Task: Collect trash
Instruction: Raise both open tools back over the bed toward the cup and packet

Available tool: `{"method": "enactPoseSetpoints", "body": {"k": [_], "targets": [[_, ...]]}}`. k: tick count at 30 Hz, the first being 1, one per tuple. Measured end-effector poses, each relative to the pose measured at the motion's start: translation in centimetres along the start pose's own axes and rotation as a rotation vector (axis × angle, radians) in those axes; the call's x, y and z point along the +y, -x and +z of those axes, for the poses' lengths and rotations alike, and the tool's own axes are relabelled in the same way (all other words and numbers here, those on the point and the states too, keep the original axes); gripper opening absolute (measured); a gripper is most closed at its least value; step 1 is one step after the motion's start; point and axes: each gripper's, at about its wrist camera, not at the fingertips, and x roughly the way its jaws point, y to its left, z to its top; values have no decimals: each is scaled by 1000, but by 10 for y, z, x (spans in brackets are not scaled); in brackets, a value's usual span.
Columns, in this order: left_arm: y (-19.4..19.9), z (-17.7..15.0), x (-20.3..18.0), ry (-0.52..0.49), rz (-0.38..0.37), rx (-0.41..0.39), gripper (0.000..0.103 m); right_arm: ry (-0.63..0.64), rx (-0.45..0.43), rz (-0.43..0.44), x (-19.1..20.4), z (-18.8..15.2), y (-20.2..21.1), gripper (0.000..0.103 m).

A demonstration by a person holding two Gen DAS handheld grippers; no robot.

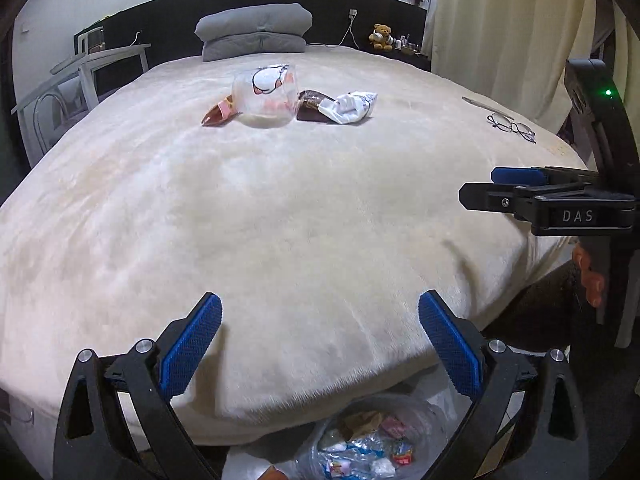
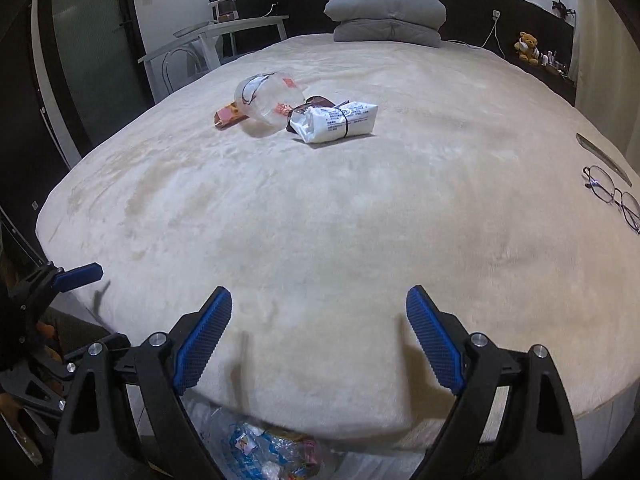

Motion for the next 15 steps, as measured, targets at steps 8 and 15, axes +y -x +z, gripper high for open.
{"method": "enactPoseSetpoints", "body": {"k": [8,15], "targets": [[-19,50,28,-42,-8,-23,97,20,-46,32,-8,47,-29,88],[-45,82,48,-23,14,-21,97,25,-37,49,-14,81,-58,88]]}}
